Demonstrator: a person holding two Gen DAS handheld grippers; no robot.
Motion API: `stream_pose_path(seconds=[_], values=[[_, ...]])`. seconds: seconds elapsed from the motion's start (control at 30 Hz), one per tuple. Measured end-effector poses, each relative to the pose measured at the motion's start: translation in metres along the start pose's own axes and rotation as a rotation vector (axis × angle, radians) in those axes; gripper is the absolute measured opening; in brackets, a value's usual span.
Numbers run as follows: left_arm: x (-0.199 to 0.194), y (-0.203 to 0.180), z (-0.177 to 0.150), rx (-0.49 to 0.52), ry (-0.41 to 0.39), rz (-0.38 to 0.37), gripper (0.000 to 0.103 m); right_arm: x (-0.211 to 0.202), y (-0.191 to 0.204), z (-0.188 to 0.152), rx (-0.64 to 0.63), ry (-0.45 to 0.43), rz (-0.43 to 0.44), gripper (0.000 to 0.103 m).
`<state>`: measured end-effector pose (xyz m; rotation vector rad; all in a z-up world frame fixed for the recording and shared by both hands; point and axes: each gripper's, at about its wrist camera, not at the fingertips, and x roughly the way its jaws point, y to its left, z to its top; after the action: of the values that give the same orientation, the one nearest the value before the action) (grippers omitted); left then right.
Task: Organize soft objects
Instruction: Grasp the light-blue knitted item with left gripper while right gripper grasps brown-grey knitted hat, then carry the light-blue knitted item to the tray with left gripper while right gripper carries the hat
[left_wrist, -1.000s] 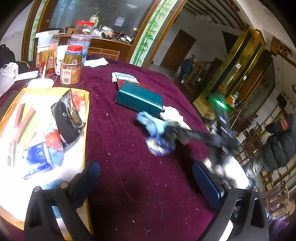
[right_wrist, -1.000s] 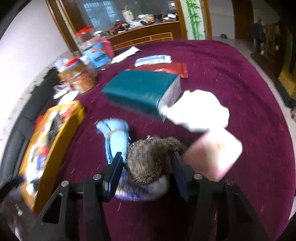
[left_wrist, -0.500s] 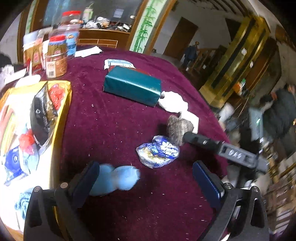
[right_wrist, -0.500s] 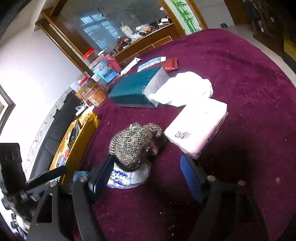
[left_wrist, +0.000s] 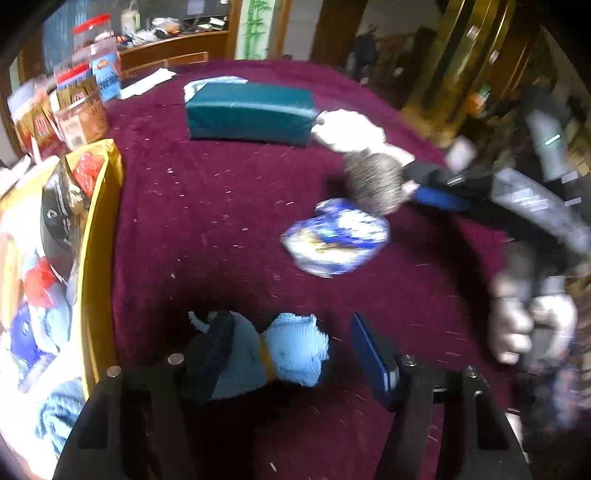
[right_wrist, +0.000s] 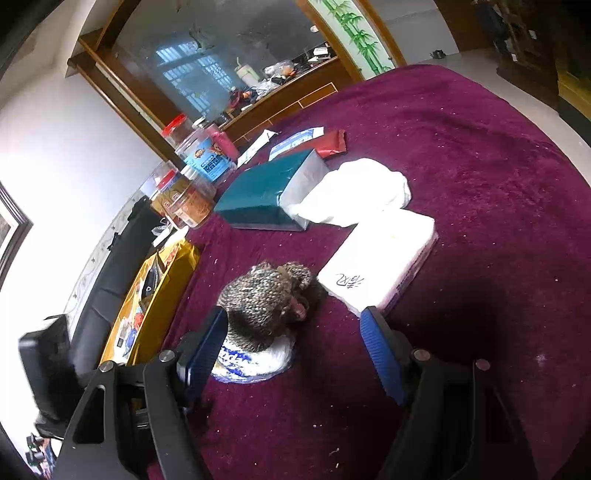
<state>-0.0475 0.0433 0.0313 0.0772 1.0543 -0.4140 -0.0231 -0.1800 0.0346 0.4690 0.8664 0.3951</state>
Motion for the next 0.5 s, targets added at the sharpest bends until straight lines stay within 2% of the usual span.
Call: stream_pose_path(seconds=[0.07,0.13,0.23,0.43,0.47,0.5], values=[[-0.019,0.01,-0.003,-0.02,-0.02,-0.105,0.07,0.001,-0.001,0.0,0.004,0.003,0.0,0.073],[-0.033,0.014,-0.006,0.001,-0.048,-0.122,0.077,0.001,-0.001,0.0,0.001,0.003,-0.008,0.073],[-0.042,0.008,-0.013,0.087,-0.089,-0.043,0.079,0.0,-0.001,-0.001,-0.001,-0.001,-0.013,0.073],[-0.017,-0.009,-0.018,0.194,-0.071,0.096,0.079,-0.002,-0.004,-0.002,0.008,-0.011,-0.031,0.074],[-0.012,-0.012,-0.017,0.215,-0.074,0.124,0.071,-0.002,-0.004,-0.001,0.008,-0.012,-0.034,0.074],[-0.008,-0.014,-0.017,0.231,-0.076,0.13,0.045,-0.001,-0.004,-0.001,0.009,-0.013,-0.037,0.074]])
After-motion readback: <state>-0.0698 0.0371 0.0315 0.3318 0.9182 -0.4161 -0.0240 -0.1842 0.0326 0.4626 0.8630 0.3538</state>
